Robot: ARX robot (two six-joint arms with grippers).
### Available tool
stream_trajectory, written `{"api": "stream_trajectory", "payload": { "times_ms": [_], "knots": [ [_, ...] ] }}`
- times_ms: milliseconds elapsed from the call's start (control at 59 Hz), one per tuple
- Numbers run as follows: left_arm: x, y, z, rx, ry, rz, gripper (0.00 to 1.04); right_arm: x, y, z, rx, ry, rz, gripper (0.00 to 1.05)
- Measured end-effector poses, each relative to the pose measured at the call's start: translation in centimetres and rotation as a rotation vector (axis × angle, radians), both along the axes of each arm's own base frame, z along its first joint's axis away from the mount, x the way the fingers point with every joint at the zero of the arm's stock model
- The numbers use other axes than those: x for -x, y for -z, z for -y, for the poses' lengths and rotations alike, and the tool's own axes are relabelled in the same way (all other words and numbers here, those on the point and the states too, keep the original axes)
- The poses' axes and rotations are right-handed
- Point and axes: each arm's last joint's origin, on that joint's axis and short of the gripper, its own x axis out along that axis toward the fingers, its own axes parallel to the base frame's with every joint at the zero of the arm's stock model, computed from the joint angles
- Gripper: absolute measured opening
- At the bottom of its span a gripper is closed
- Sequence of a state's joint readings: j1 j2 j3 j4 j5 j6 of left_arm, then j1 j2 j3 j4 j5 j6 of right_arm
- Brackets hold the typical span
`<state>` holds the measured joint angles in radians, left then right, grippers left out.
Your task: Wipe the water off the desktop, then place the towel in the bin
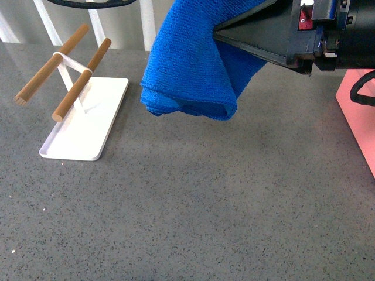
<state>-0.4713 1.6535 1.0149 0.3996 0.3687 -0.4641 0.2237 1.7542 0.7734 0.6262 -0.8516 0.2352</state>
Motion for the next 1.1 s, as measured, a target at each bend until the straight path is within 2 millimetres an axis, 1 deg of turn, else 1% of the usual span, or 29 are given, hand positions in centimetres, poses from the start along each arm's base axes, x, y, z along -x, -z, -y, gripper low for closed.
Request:
{"api": "stream_trajectory", "payload": {
  "times_ms": [68,119,136,170,221,271,390,441,475,543,628,645,662,679,729,746,763,780,797,814,848,916,967,1001,1103],
  "knots": [
    [0.0,0.0,0.0,0.0,0.0,0.0,0.06,0.0,0.1,0.1,0.001,0.003,-0.003,0.29],
    [0.0,0.0,0.0,0.0,0.0,0.0,0.15,0.1,0.2,0.2,0.002,0.005,-0.007,0.22],
    [0.0,0.0,0.0,0.0,0.0,0.0,0.17,0.1,0.2,0.2,0.003,0.006,-0.008,0.18],
    [0.0,0.0,0.0,0.0,0.001,0.0,0.23,0.1,0.3,0.2,0.004,0.008,-0.009,0.15],
    [0.0,0.0,0.0,0.0,0.0,0.0,0.3,0.2,0.4,0.3,0.006,0.01,-0.013,0.07],
    [0.0,0.0,0.0,0.0,0.001,0.0,0.37,0.2,0.4,0.3,0.008,0.012,-0.017,0.04],
    [0.0,0.0,0.0,0.0,0.001,0.0,0.53,0.2,0.5,0.4,0.014,0.019,-0.025,0.04],
    [0.0,0.0,0.0,0.0,0.001,0.0,0.62,0.2,0.5,0.4,0.015,0.02,-0.027,0.04],
    [0.0,0.0,0.0,0.0,0.001,0.0,0.66,0.2,0.5,0.4,0.017,0.021,-0.029,0.04],
    [0.0,0.0,0.0,0.0,0.001,0.0,0.82,0.2,0.6,0.4,0.021,0.027,-0.03,0.04],
    [0.0,0.0,0.0,-0.002,-0.008,0.003,0.93,0.2,0.6,0.5,0.024,0.033,-0.036,0.04],
    [0.1,0.1,0.2,-0.038,-0.074,0.069,0.92,0.2,0.6,0.5,0.025,0.034,-0.036,0.04],
    [0.1,0.1,0.2,-0.039,-0.098,0.08,0.91,0.2,0.6,0.5,0.025,0.035,-0.037,0.04],
    [0.3,0.2,0.0,-0.078,-0.208,0.17,0.86,0.2,0.6,0.5,0.026,0.035,-0.037,0.04],
    [0.7,0.7,-0.7,-0.131,-0.374,0.265,0.8,0.3,0.6,0.5,0.027,0.035,-0.04,0.04],
    [1.1,0.9,-1.2,-0.166,-0.455,0.308,0.76,0.3,0.6,0.5,0.028,0.035,-0.04,0.04],
    [1.4,1.0,-1.5,-0.194,-0.49,0.33,0.74,0.3,0.6,0.5,0.028,0.034,-0.041,0.04],
    [1.8,1.3,-2.3,-0.22,-0.561,0.354,0.71,0.3,0.6,0.5,0.028,0.034,-0.041,0.04],
    [2.1,1.4,-2.7,-0.245,-0.592,0.368,0.69,0.3,0.6,0.5,0.029,0.034,-0.043,0.04],
    [2.6,1.6,-3.5,-0.275,-0.651,0.384,0.66,0.3,0.6,0.5,0.029,0.036,-0.043,0.04],
    [3.3,1.8,-4.6,-0.309,-0.713,0.398,0.6,0.3,0.6,0.6,0.031,0.039,-0.044,0.04],
    [4.7,2.2,-6.7,-0.345,-0.758,0.417,0.49,0.2,0.6,0.8,0.034,0.047,-0.044,0.04],
    [5.6,2.5,-7.9,-0.363,-0.772,0.426,0.42,0.2,0.6,0.9,0.037,0.051,-0.042,0.04],
    [6.4,3.0,-8.9,-0.376,-0.776,0.428,0.35,0.2,0.6,0.9,0.038,0.05,-0.042,0.04],
    [8.1,4.1,-10.6,-0.402,-0.766,0.42,0.19,0.3,0.6,0.8,0.04,0.042,-0.041,0.04]
  ]
}}
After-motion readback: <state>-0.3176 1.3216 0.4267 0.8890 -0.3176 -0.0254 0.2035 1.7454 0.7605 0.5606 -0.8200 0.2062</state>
